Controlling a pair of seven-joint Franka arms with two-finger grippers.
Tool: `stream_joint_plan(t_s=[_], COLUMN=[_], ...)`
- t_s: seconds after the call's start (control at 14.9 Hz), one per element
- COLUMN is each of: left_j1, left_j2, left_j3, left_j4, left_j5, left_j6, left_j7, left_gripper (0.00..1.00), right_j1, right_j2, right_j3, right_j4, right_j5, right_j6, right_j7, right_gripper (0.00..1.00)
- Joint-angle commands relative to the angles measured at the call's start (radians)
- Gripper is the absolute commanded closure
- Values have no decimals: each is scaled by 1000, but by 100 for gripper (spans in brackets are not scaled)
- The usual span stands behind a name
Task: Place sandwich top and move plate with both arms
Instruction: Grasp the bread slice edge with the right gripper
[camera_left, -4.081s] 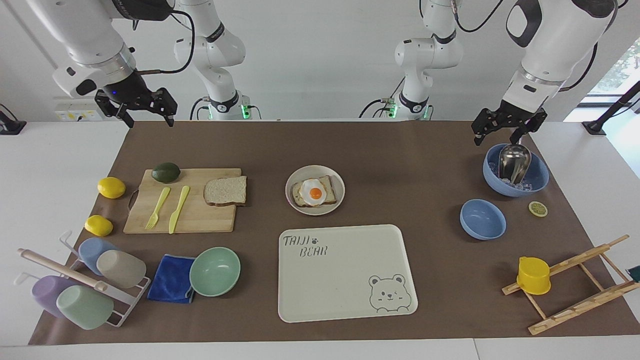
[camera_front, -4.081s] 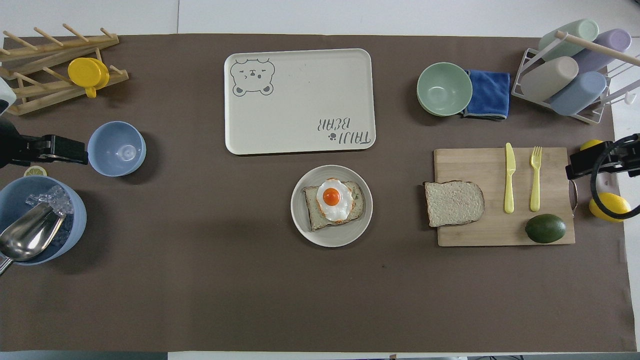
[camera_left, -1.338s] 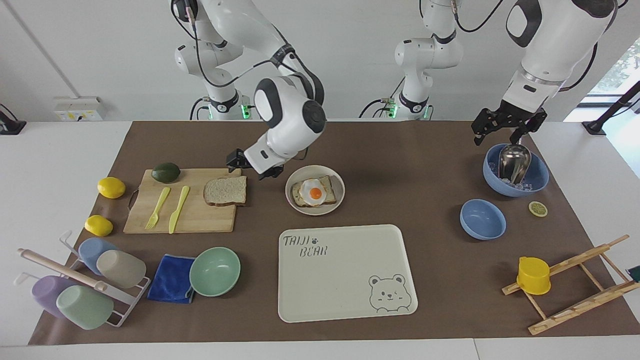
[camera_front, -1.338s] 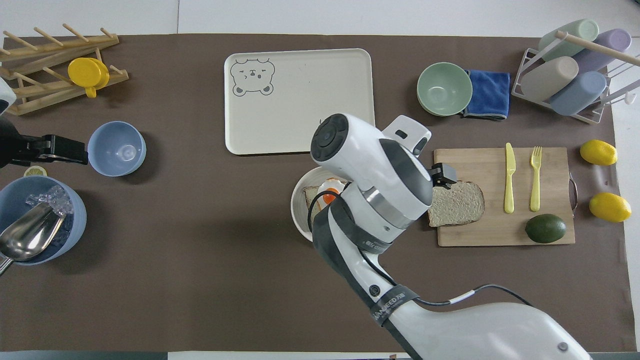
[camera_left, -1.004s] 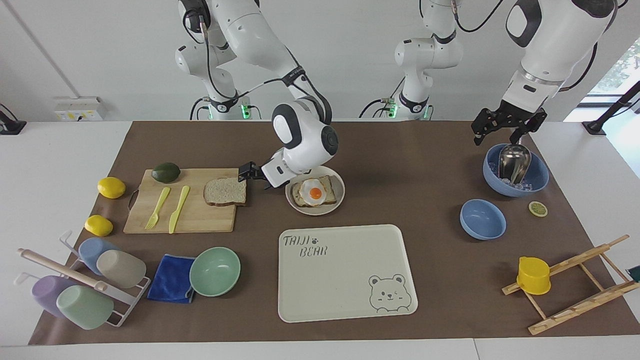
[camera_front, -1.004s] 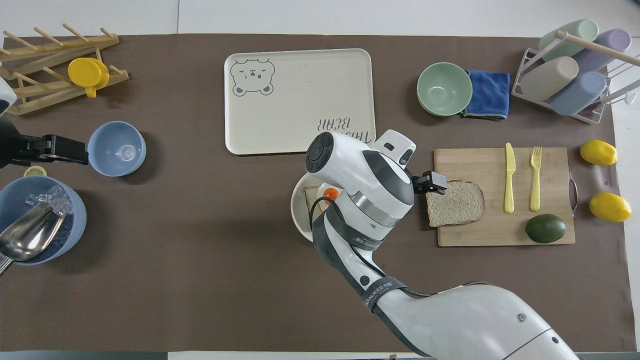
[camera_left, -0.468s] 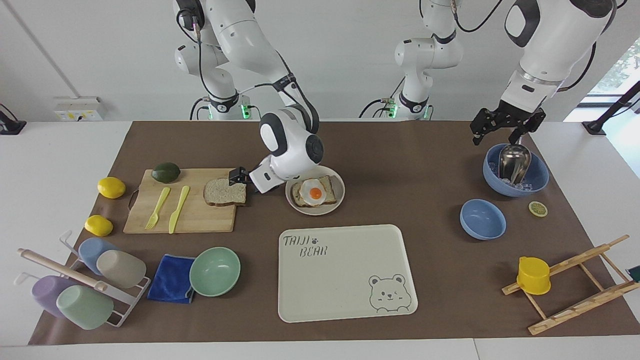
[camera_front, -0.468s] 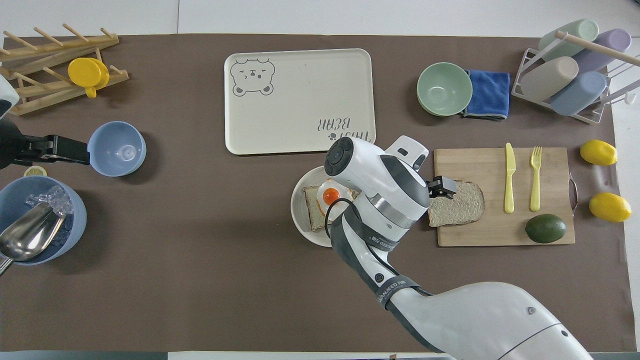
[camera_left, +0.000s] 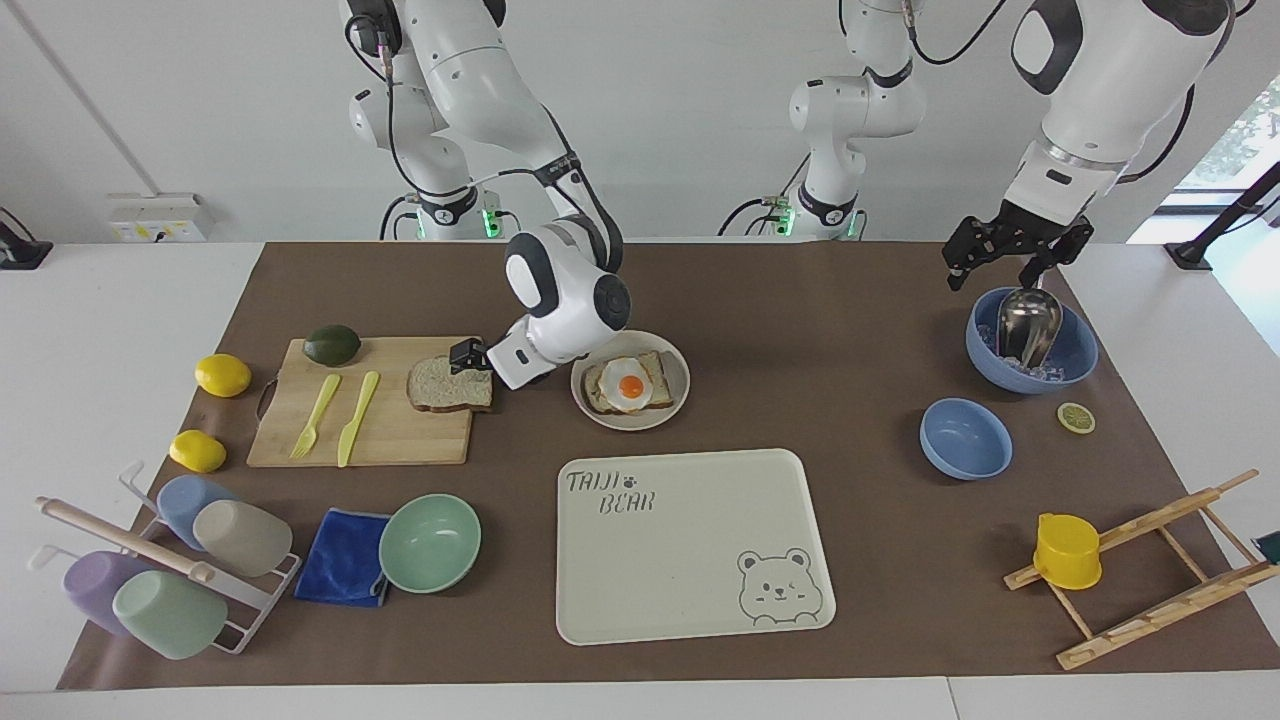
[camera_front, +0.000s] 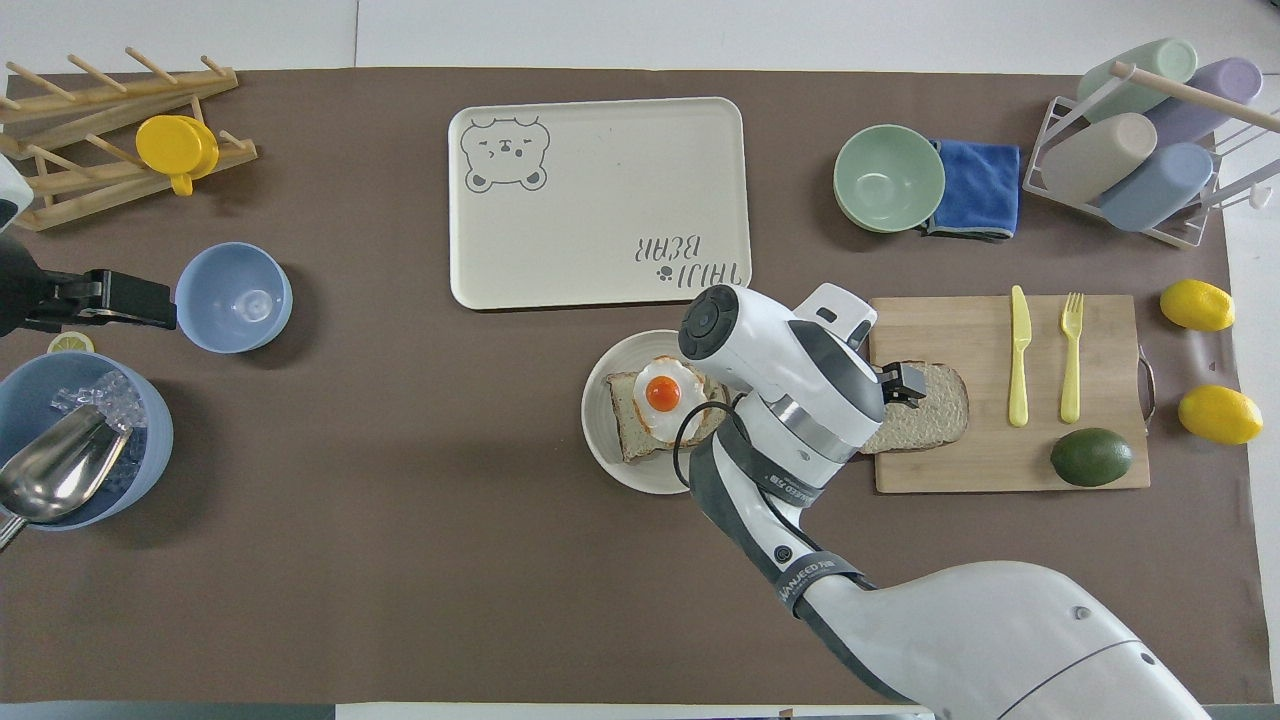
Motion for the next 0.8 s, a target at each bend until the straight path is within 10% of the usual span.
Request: stream_joint_plan(t_s=[0.0,0.74], left_j1=[5,-4], left_j2=[-11,-11], left_j3=[-2,-2], left_j4=[-1,-1], left_j5=[20,20], left_j6=[-10,-9], left_j7=[7,7], left_gripper=[0,0], right_j1=[-8,-9], right_j2=[-38,-46], right_j3=[10,10], right_j4=[-42,-73], right_j5=[-17,-16], right_j6=[23,51], right_j7=[17,18], right_gripper=[8,26])
